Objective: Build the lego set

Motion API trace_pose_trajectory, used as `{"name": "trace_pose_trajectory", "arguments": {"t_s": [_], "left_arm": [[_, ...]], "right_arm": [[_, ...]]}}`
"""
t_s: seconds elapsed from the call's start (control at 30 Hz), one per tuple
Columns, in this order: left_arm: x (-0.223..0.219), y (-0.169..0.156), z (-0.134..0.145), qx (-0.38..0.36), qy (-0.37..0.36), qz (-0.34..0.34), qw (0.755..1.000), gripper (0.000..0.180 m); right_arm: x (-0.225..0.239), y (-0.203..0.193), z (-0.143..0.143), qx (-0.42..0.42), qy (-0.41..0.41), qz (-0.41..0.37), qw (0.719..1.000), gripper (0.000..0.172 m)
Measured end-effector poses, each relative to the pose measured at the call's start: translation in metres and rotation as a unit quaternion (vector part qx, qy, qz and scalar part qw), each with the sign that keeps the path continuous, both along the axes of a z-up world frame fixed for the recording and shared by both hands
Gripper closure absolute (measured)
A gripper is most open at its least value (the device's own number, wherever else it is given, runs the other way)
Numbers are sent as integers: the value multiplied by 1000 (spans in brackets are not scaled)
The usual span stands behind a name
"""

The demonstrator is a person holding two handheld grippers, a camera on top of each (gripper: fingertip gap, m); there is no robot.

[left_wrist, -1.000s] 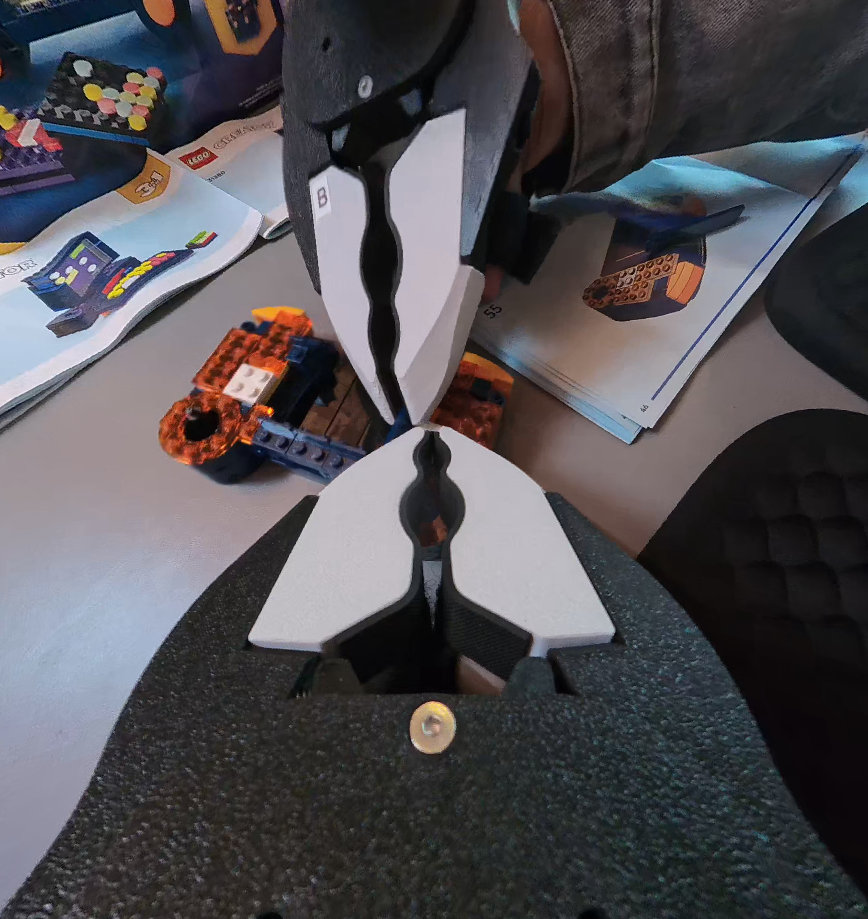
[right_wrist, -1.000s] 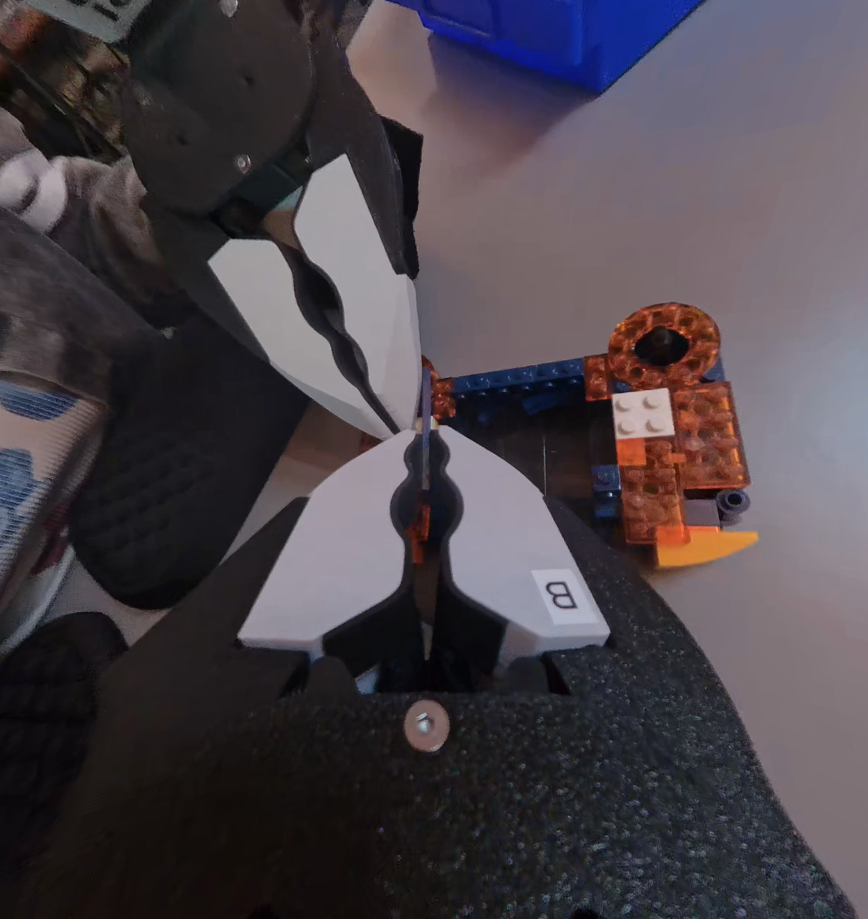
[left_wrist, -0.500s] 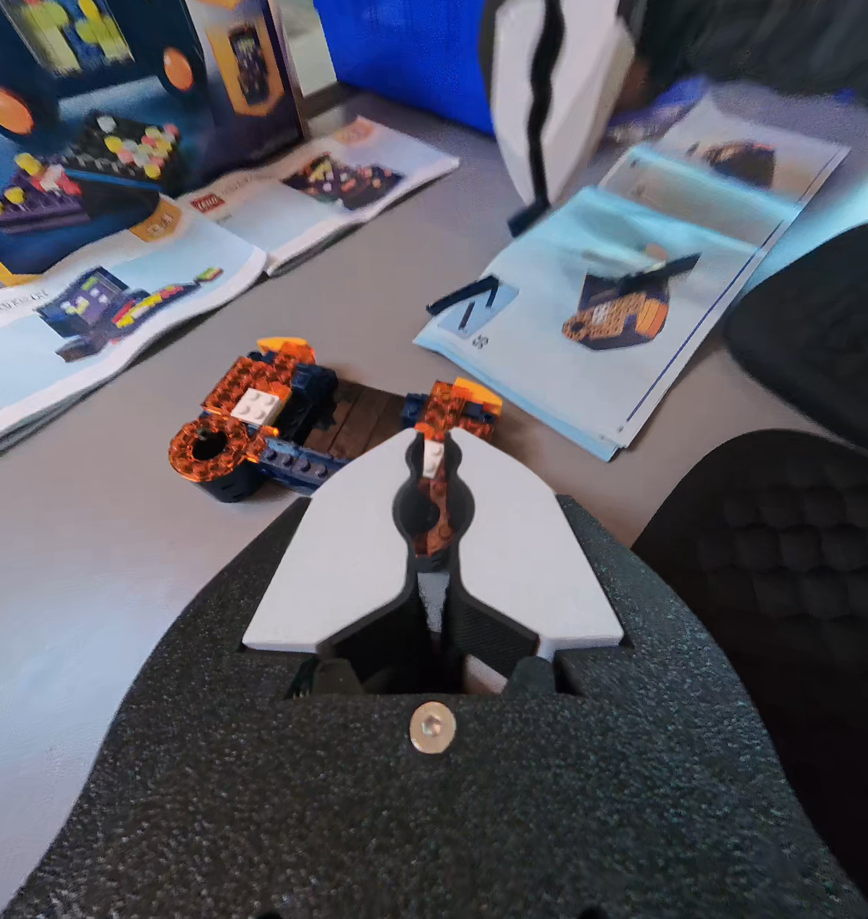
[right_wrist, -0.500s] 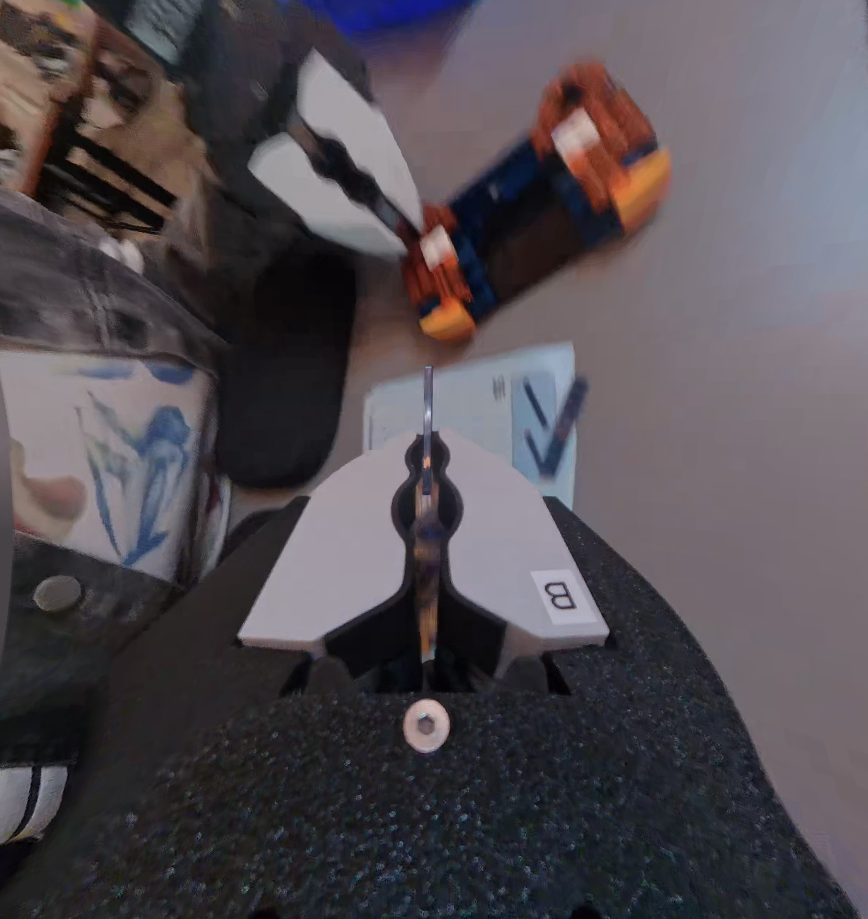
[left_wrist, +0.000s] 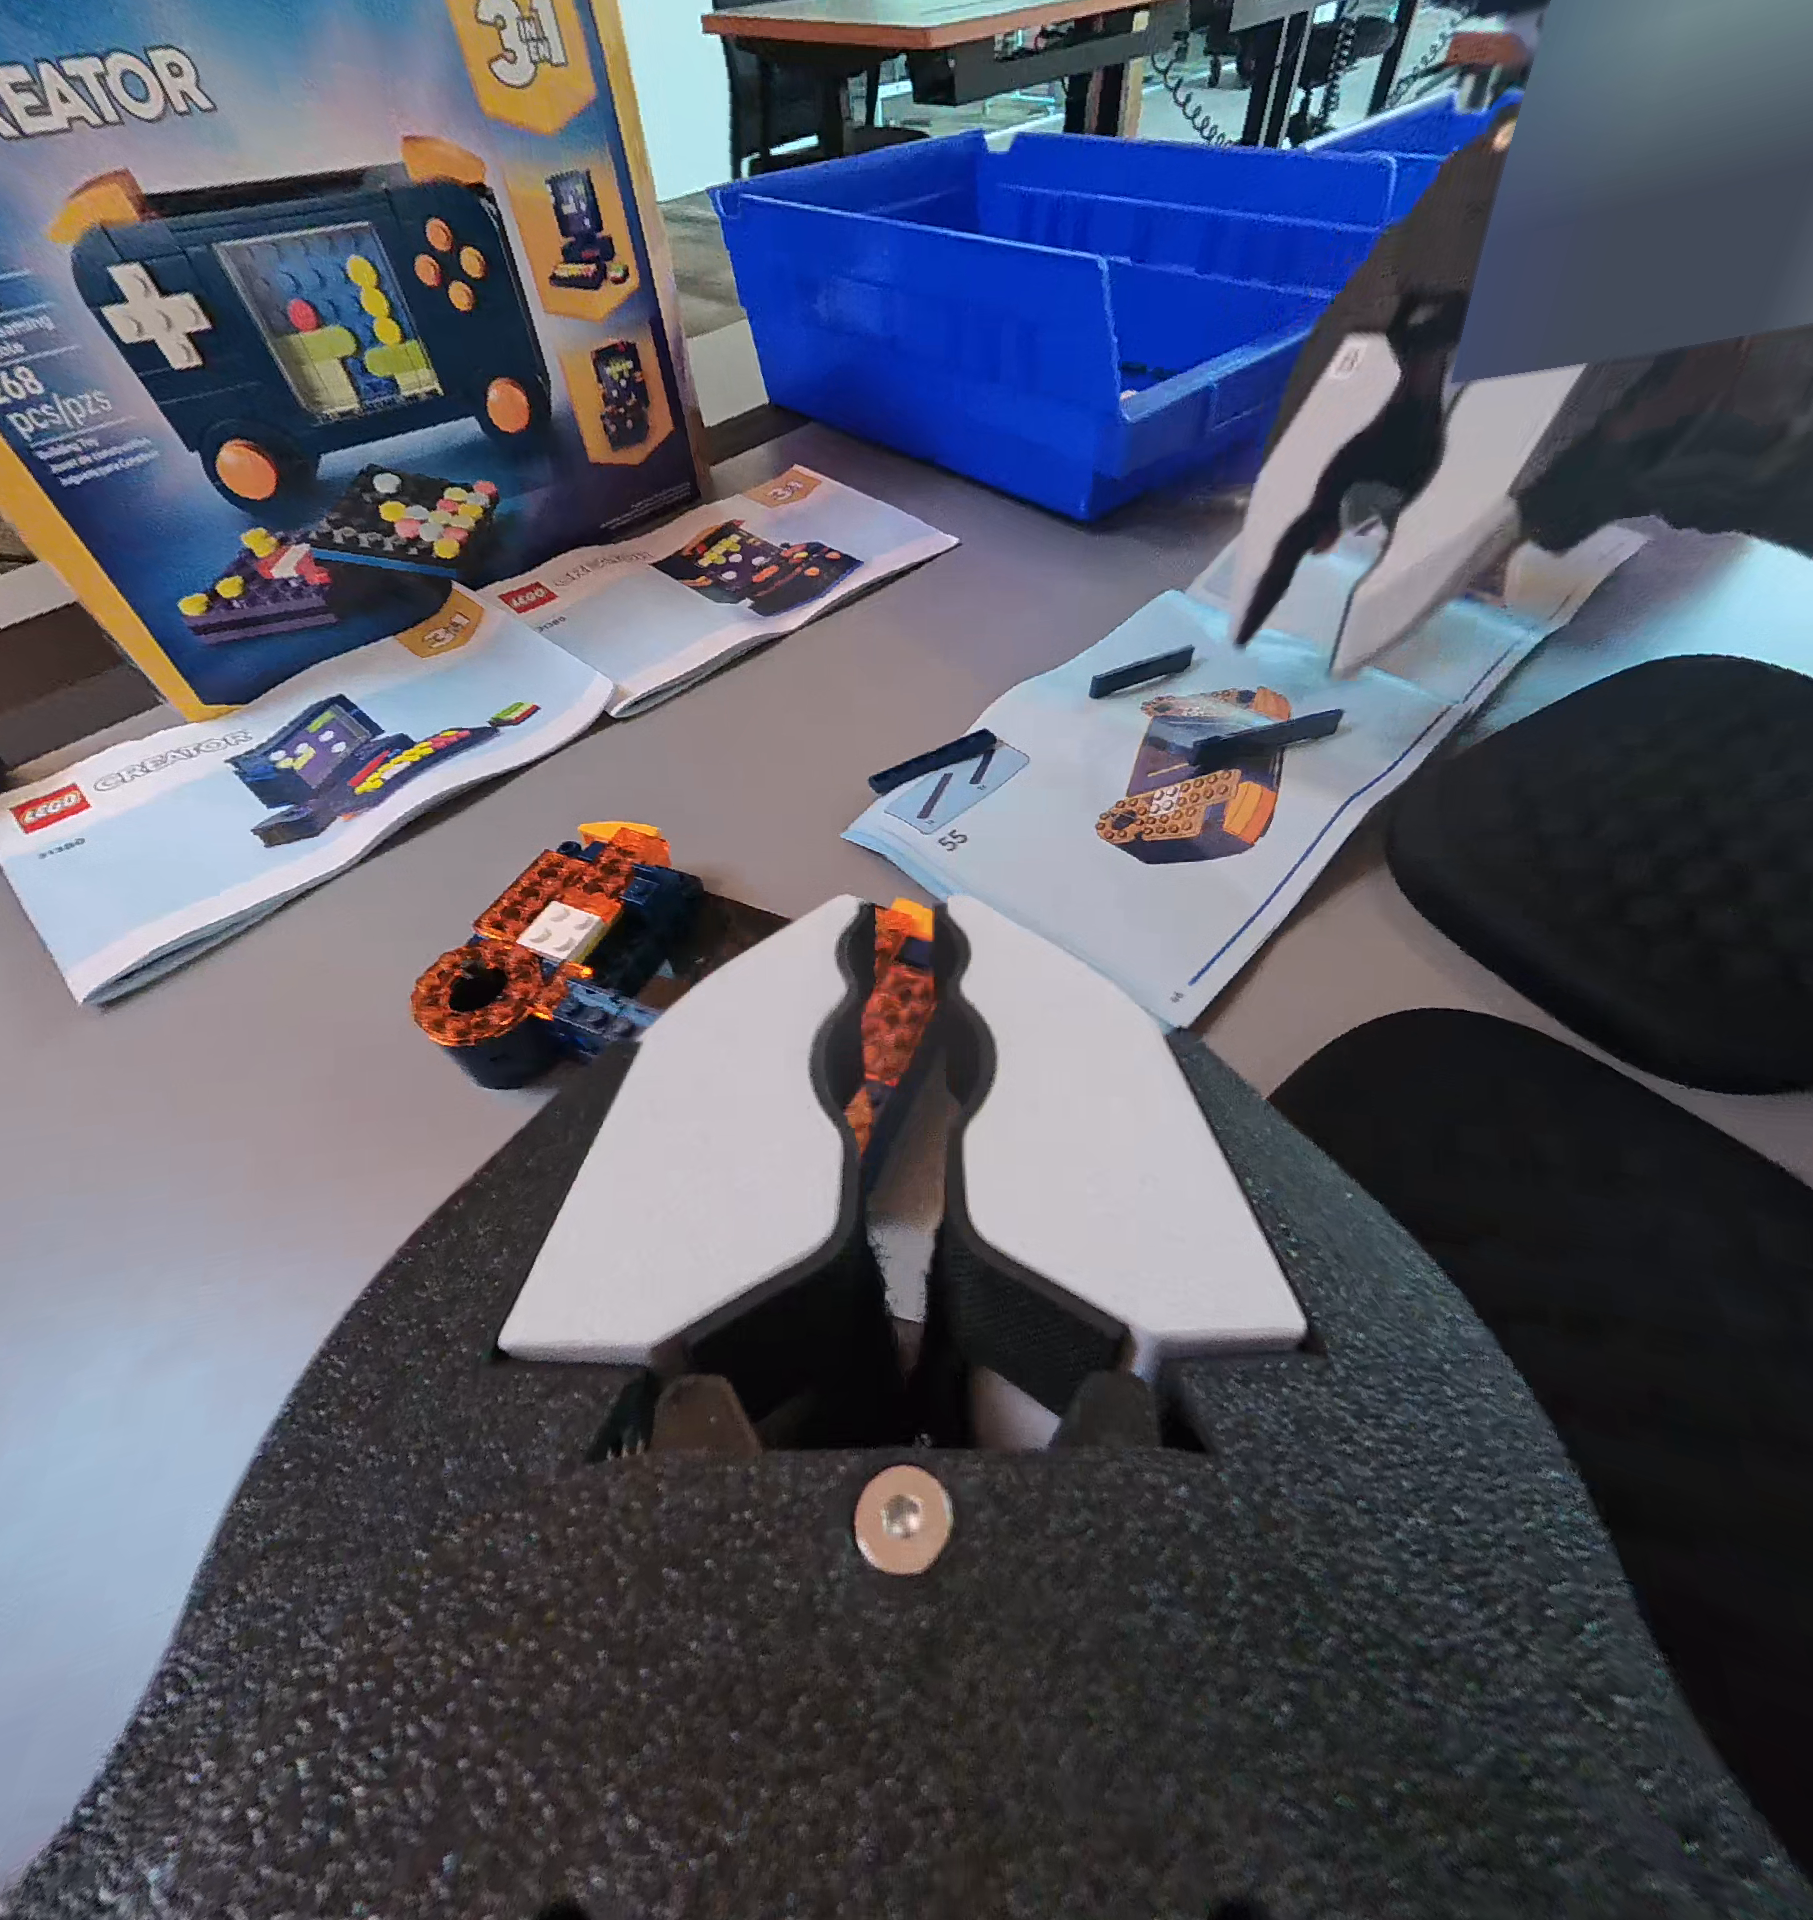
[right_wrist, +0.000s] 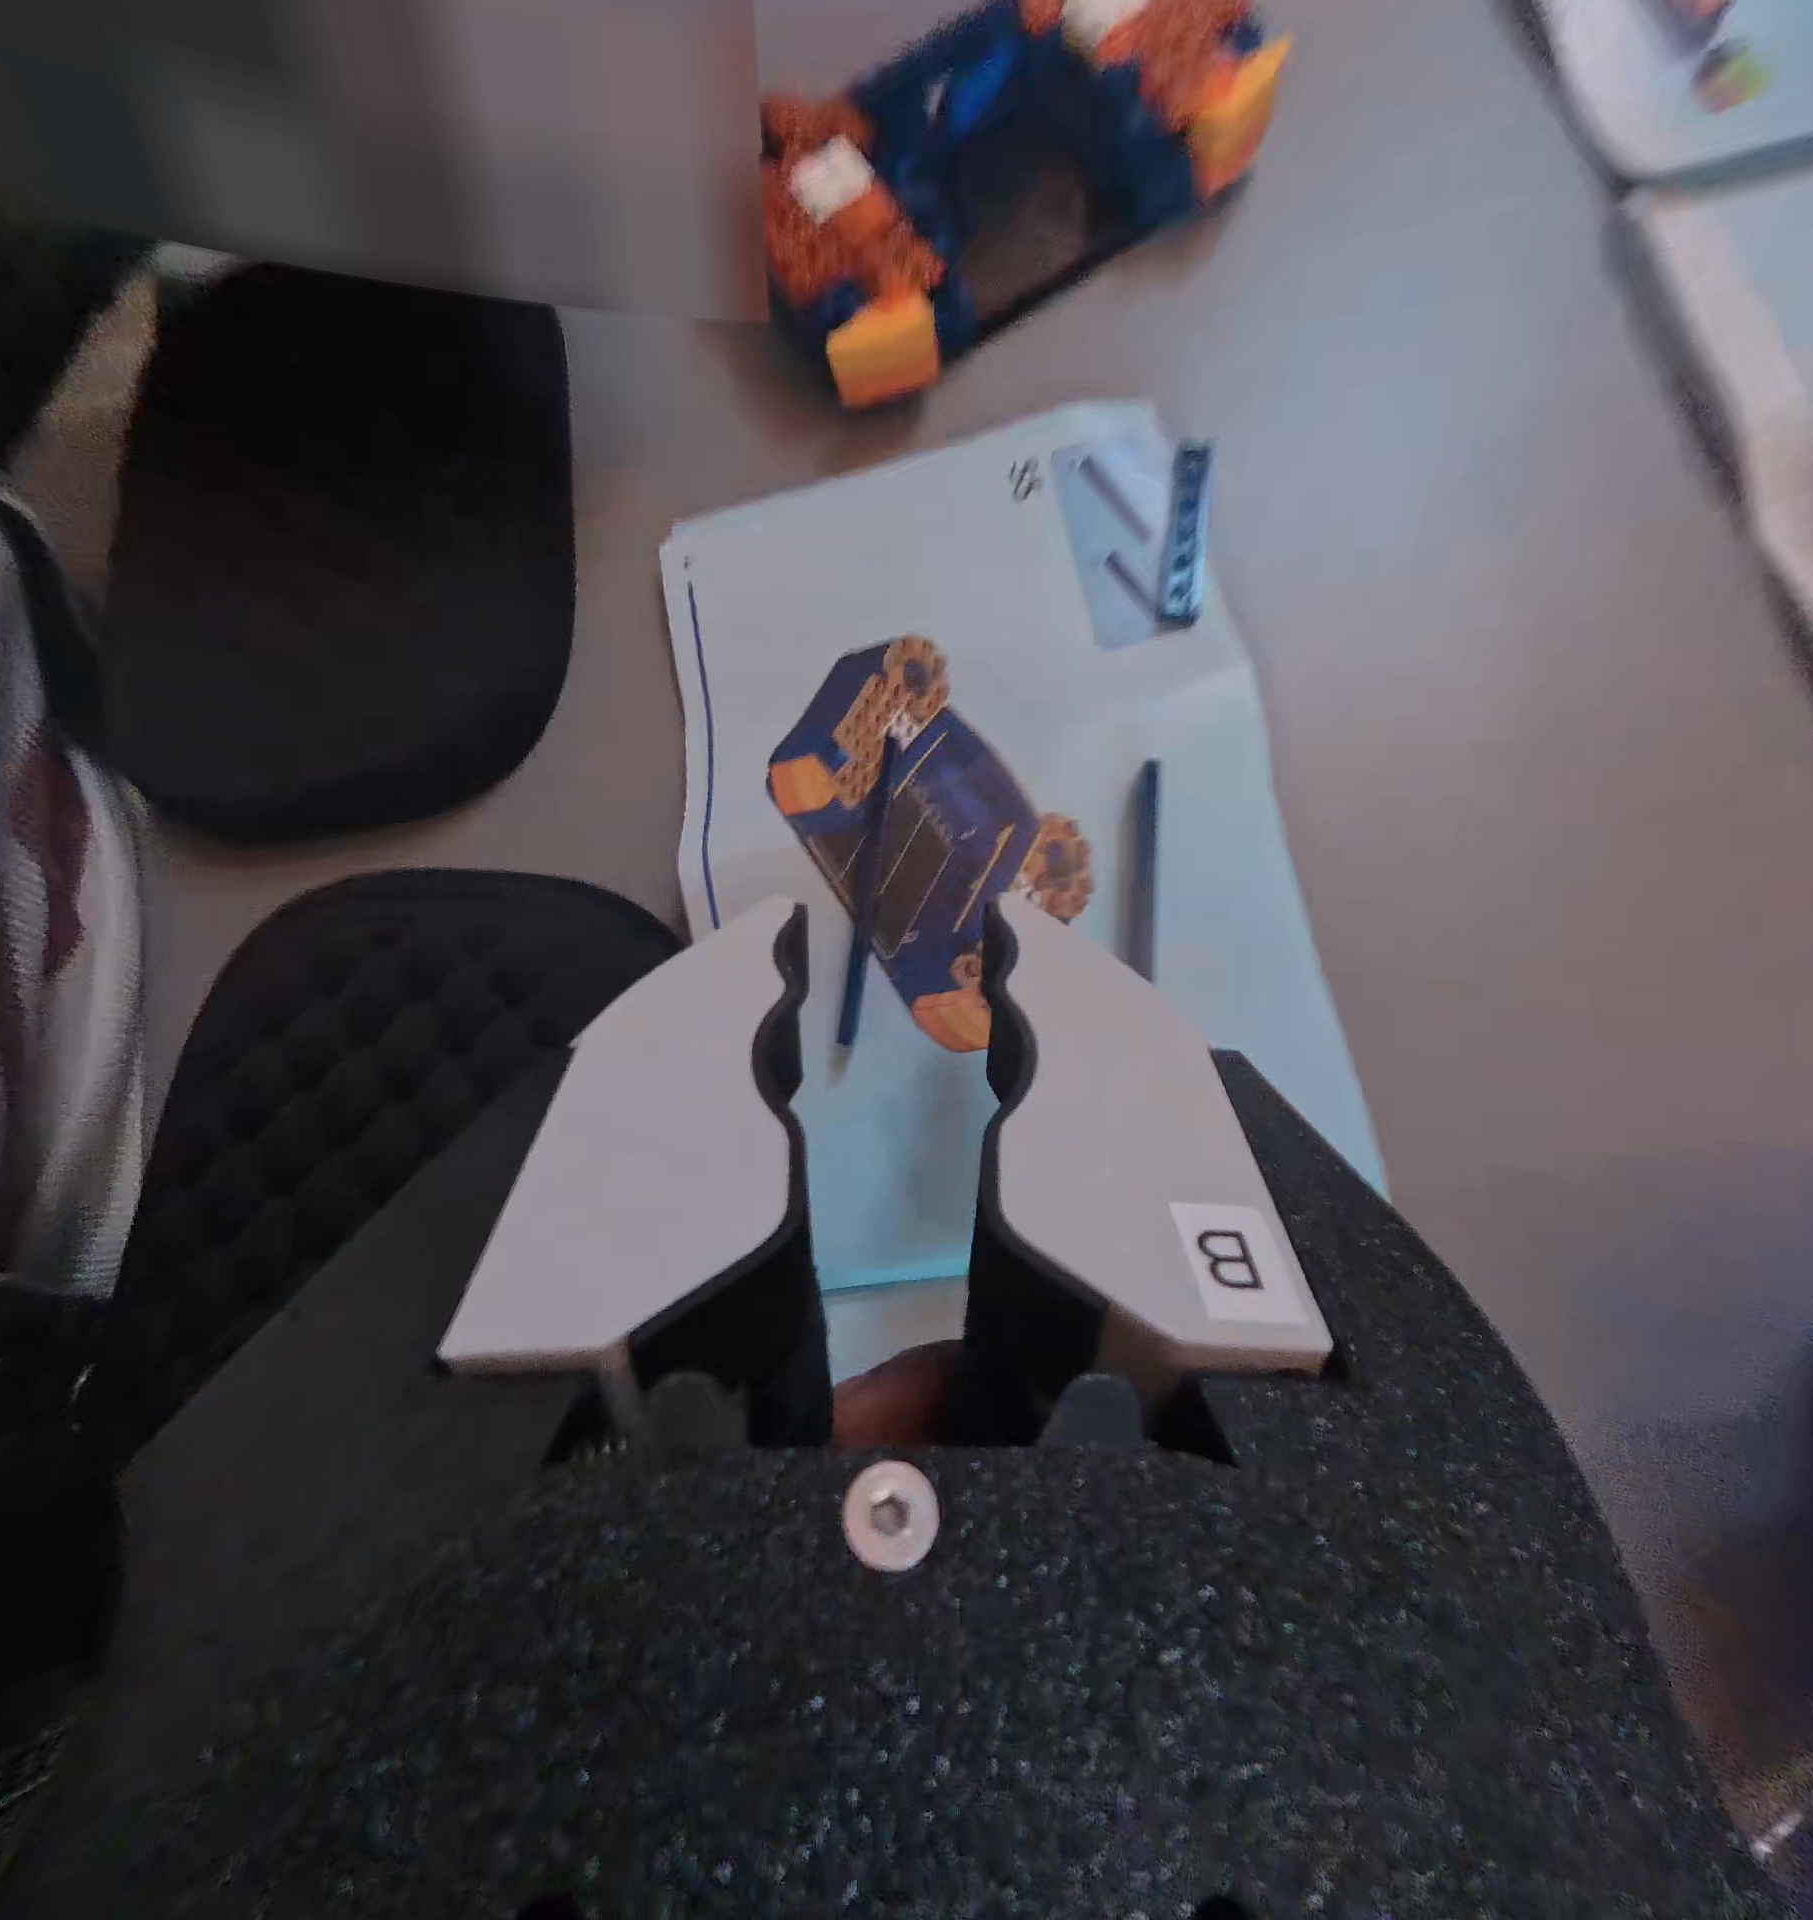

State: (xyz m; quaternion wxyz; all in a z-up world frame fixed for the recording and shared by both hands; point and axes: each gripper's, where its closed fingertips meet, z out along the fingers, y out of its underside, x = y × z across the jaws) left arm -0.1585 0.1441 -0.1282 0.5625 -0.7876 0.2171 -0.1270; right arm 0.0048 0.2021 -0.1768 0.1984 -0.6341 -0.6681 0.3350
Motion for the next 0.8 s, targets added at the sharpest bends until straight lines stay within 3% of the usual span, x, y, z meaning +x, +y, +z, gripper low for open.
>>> {"name": "trace_pose_trajectory", "arguments": {"t_s": [0.07, 0.1, 0.2, 0.3, 0.4, 0.47, 0.7, 0.8], "left_arm": [[8, 0, 0, 2, -7, -6, 1000, 164], [14, 1, 1, 10, -11, -10, 1000, 158], [38, 7, 12, 63, -20, -14, 998, 124], [66, 12, 19, 131, 47, -16, 990, 106], [83, 20, 25, 163, 107, -12, 981, 104], [90, 24, 31, 168, 124, -17, 978, 105], [82, 31, 9, 104, 218, -26, 970, 101], [75, 31, 7, 107, 242, -11, 964, 111]], "right_arm": [[-4, -7, -17, 6, -24, 3, 1000, 150], [-7, -10, -22, -4, -24, 8, 1000, 168], [-26, -16, -7, -92, 40, -28, 995, 170], [-55, -22, 47, -302, 185, -87, 931, 169], [-72, -24, 66, -413, 233, -125, 871, 169], [-80, -30, 69, -437, 235, -127, 859, 169], [-95, -43, 64, -438, 220, -118, 864, 169], [-97, -46, 60, -437, 214, -117, 866, 169]]}}
